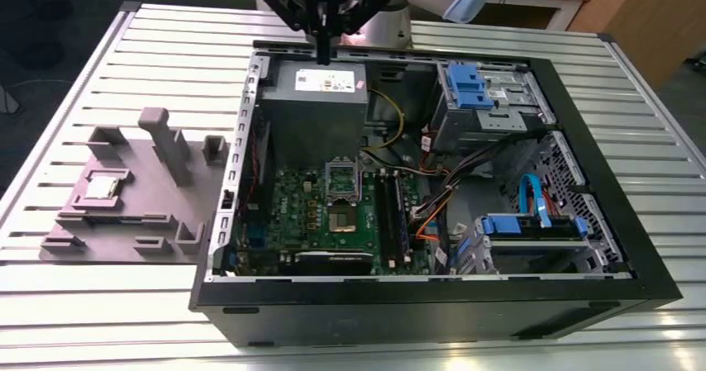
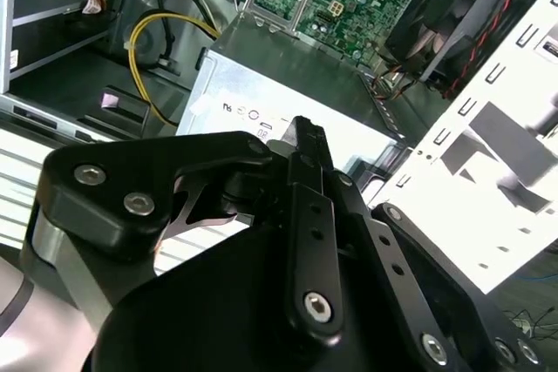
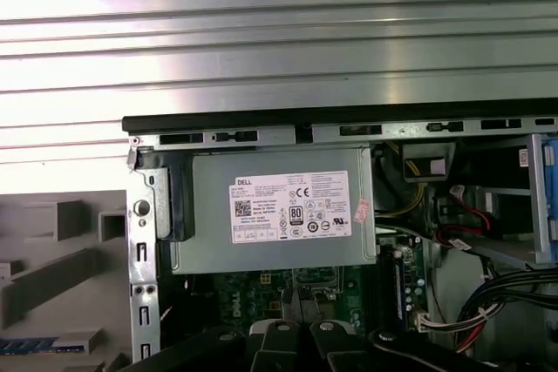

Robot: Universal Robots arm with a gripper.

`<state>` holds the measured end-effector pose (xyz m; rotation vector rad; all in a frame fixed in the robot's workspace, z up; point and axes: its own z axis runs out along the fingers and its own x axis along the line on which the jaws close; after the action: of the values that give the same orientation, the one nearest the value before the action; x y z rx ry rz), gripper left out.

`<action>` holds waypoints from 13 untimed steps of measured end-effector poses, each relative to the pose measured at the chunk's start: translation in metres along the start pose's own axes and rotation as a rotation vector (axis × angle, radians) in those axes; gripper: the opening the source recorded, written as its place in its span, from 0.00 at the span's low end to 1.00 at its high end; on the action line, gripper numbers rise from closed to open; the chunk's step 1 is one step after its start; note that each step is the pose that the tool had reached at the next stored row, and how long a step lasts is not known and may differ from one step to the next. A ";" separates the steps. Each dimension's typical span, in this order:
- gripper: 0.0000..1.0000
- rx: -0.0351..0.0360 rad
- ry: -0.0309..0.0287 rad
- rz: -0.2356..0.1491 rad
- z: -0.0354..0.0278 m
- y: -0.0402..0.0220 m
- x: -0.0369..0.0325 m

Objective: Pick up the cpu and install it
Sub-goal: 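Reach for the cpu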

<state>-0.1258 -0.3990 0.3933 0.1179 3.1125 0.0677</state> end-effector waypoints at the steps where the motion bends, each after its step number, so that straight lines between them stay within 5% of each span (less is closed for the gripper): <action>1: 0.10 0.0000 0.0000 0.000 0.0000 -0.0001 0.0008; 13: 0.10 0.0001 0.0000 0.000 -0.0001 -0.0003 0.0040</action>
<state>-0.1298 -0.3990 0.3933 0.1180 3.1125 0.0676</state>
